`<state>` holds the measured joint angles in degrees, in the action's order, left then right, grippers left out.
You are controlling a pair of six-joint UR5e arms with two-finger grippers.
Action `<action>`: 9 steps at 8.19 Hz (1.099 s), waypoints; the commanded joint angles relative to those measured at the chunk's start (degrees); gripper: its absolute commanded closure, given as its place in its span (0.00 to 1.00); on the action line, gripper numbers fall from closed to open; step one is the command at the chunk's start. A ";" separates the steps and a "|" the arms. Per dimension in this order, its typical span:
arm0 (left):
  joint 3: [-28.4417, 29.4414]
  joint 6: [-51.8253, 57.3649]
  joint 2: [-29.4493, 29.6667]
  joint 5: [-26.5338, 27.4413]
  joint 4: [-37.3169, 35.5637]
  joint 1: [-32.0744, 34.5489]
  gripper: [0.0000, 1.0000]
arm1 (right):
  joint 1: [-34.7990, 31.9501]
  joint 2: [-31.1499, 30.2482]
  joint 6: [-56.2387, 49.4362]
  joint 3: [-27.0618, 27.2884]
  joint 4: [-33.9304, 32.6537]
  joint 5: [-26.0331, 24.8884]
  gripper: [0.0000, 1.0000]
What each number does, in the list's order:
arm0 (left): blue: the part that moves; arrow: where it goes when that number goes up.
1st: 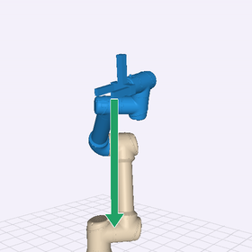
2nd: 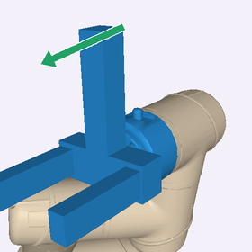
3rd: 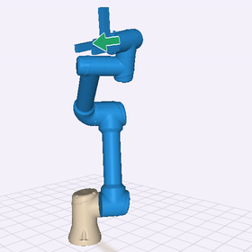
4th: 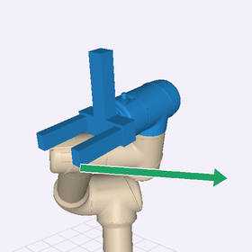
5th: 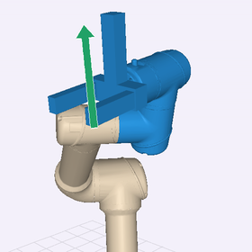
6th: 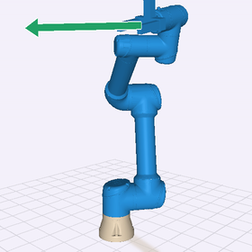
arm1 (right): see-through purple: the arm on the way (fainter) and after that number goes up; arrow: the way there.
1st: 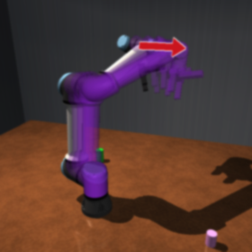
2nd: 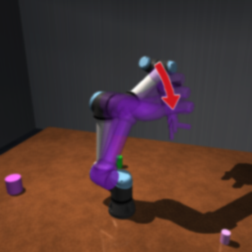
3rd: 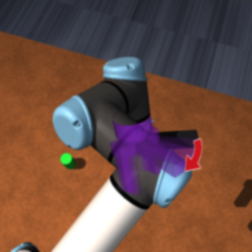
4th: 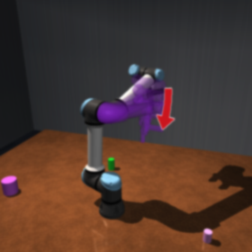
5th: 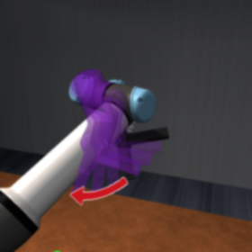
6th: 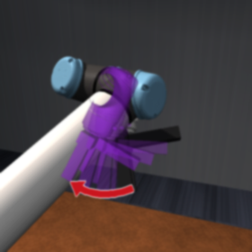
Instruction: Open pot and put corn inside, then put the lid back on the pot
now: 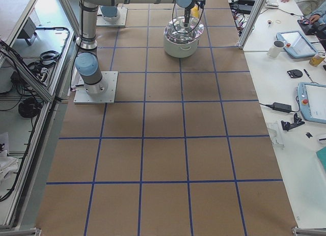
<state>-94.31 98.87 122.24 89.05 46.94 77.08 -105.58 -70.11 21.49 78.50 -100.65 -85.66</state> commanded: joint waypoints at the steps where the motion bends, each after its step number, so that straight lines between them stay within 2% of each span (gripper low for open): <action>1: 0.00 -0.26 1.24 -0.28 0.00 0.00 0.00 | 9.12 -5.89 -11.95 -0.27 7.02 -2.03 0.71; 3: 0.00 -0.61 2.29 -1.34 0.00 0.00 0.00 | 16.94 -7.85 -20.74 -0.19 10.11 -3.37 0.71; 4: 0.00 -0.09 2.47 -1.16 -0.09 0.00 0.17 | 20.38 -9.15 -24.18 -0.10 12.82 -3.37 0.74; 5: 0.00 -0.61 2.04 -0.55 -0.09 0.09 0.77 | 23.20 -10.91 -27.43 0.34 13.72 -3.54 0.75; 6: 0.00 -0.52 1.25 -0.46 0.00 0.09 1.00 | 24.53 -11.45 -28.25 0.60 13.90 -4.59 0.75; 9: 0.00 -0.26 -3.39 1.47 0.78 1.22 1.00 | 24.63 -11.37 -28.96 1.66 13.73 -4.60 0.76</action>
<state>-94.31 98.41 122.24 89.53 47.10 77.43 -81.29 -81.36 -7.01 79.53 -86.89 -90.18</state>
